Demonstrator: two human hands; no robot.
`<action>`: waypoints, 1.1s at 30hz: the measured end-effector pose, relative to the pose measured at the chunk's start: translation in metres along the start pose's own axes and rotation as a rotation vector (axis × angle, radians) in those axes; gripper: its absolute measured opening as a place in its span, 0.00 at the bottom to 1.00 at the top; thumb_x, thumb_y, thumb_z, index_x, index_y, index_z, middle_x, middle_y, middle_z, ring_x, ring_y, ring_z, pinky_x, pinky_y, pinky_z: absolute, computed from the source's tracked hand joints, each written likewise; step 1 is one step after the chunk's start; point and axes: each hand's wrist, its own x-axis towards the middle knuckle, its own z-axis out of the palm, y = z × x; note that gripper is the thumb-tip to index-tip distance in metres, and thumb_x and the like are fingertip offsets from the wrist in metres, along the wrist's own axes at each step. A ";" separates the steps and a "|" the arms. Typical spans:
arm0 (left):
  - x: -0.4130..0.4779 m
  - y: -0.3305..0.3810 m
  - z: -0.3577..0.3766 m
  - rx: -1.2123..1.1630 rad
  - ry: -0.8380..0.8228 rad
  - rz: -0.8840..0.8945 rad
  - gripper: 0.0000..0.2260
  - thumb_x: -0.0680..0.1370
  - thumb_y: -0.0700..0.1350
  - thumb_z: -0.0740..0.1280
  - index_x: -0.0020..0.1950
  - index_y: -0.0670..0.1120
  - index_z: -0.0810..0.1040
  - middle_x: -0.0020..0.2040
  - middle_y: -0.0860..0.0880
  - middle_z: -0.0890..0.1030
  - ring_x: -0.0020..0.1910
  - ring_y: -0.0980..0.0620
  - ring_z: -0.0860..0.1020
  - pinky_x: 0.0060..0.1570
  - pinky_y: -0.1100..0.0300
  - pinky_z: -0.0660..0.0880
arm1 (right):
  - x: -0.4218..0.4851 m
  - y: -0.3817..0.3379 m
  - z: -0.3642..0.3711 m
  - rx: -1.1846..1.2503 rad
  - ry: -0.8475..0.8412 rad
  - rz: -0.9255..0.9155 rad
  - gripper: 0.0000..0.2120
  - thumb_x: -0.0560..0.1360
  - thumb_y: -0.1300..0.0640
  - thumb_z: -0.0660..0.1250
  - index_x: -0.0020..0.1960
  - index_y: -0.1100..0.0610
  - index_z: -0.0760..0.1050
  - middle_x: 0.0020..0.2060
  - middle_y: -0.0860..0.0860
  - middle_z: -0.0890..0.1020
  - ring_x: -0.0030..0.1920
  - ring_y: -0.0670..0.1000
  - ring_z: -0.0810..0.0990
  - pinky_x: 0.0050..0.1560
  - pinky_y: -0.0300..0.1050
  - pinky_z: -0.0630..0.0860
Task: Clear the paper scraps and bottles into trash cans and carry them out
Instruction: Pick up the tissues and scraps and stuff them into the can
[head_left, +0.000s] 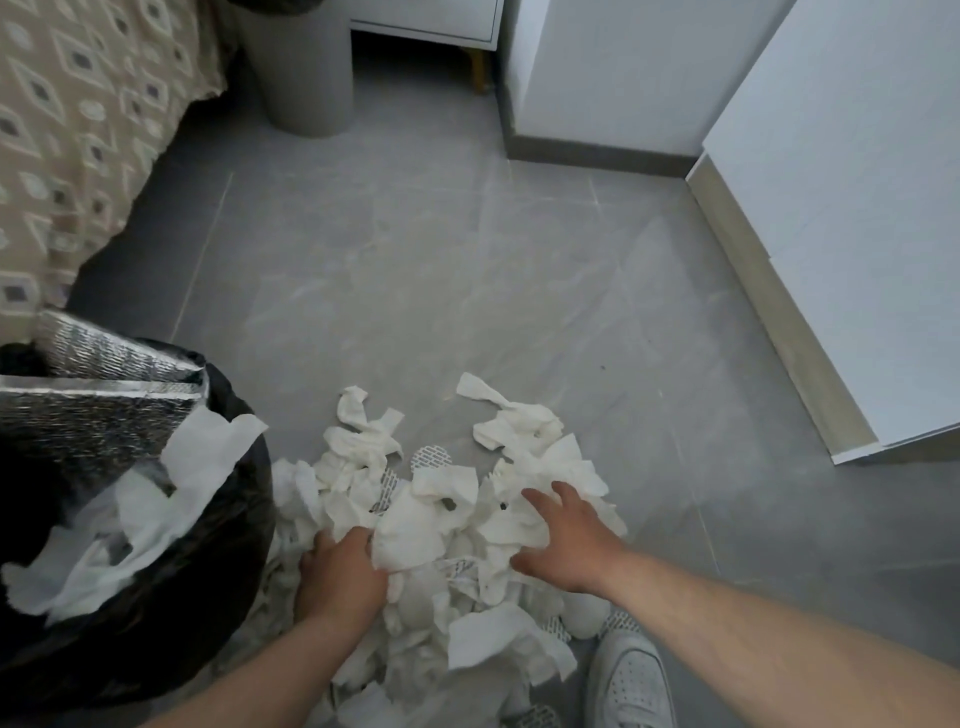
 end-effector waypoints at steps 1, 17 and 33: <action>0.001 -0.003 0.001 0.000 0.013 0.017 0.14 0.71 0.46 0.64 0.56 0.53 0.76 0.61 0.43 0.71 0.58 0.39 0.72 0.56 0.54 0.72 | 0.003 0.000 0.004 0.008 -0.040 0.020 0.45 0.66 0.37 0.69 0.76 0.42 0.50 0.77 0.50 0.46 0.76 0.57 0.51 0.73 0.52 0.59; -0.014 0.020 -0.048 -0.274 0.074 0.188 0.07 0.66 0.39 0.71 0.40 0.47 0.77 0.43 0.50 0.78 0.42 0.51 0.76 0.37 0.62 0.66 | -0.007 -0.017 -0.040 0.183 0.055 -0.069 0.15 0.68 0.55 0.68 0.54 0.52 0.80 0.50 0.49 0.83 0.51 0.49 0.80 0.49 0.41 0.76; -0.099 0.028 -0.210 -0.539 0.012 0.266 0.08 0.60 0.41 0.76 0.37 0.46 0.81 0.35 0.47 0.80 0.31 0.48 0.77 0.33 0.61 0.72 | -0.111 -0.100 -0.132 0.189 0.220 -0.261 0.06 0.70 0.56 0.69 0.45 0.55 0.81 0.38 0.52 0.82 0.39 0.51 0.80 0.37 0.40 0.70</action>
